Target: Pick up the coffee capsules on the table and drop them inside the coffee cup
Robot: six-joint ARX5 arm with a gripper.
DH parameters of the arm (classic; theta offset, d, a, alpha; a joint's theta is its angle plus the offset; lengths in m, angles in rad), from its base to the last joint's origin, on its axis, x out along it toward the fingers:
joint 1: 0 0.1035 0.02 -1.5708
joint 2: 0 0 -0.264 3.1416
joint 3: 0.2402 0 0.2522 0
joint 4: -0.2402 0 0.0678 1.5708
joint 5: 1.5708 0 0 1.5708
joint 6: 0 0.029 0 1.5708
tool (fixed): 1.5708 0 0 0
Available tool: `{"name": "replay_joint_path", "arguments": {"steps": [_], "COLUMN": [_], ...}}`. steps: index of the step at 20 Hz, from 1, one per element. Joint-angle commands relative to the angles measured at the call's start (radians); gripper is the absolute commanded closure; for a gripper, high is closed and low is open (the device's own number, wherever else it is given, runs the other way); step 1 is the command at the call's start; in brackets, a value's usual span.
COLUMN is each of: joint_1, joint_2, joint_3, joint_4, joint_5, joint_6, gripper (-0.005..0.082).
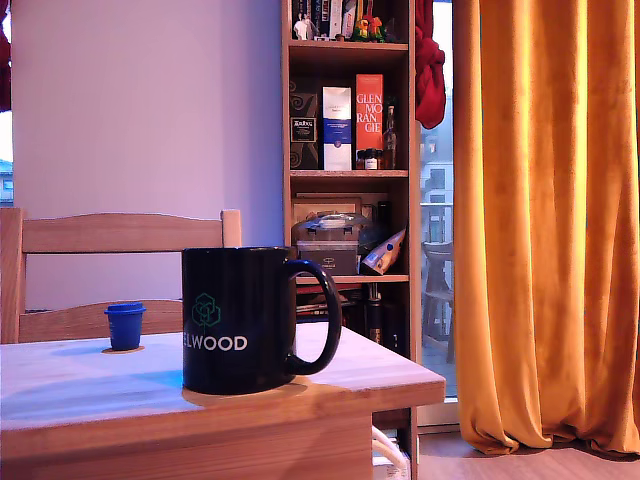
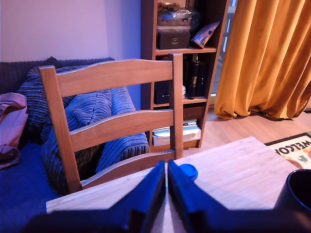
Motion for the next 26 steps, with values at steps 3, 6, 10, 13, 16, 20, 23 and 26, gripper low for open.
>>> {"name": "replay_joint_path", "arguments": {"steps": [3, 6, 10, 13, 16, 20, 23, 26], "joint_1": [-0.001, -0.001, -0.001, -0.001, -0.006, -0.034, -0.068, -0.092], "joint_2": [-0.003, -0.003, -0.002, 0.004, 0.042, 0.145, 0.256, 0.365], "joint_3": [-0.019, -0.019, -0.019, -0.019, -0.020, -0.038, -0.055, -0.068], "joint_4": [-0.180, -0.179, -0.140, -0.046, 0.021, 0.158, 0.285, 0.399], "joint_5": [0.000, 0.000, 0.000, 0.008, 0.043, 0.093, 0.098, 0.093], "joint_6": [-0.006, -0.006, -0.006, -0.007, -0.007, -0.006, 0.002, 0.031], "gripper": [0.0790, 0.0790, 0.0790, 0.0790, 0.0790, 0.0790, 0.0790, 0.0790]}}
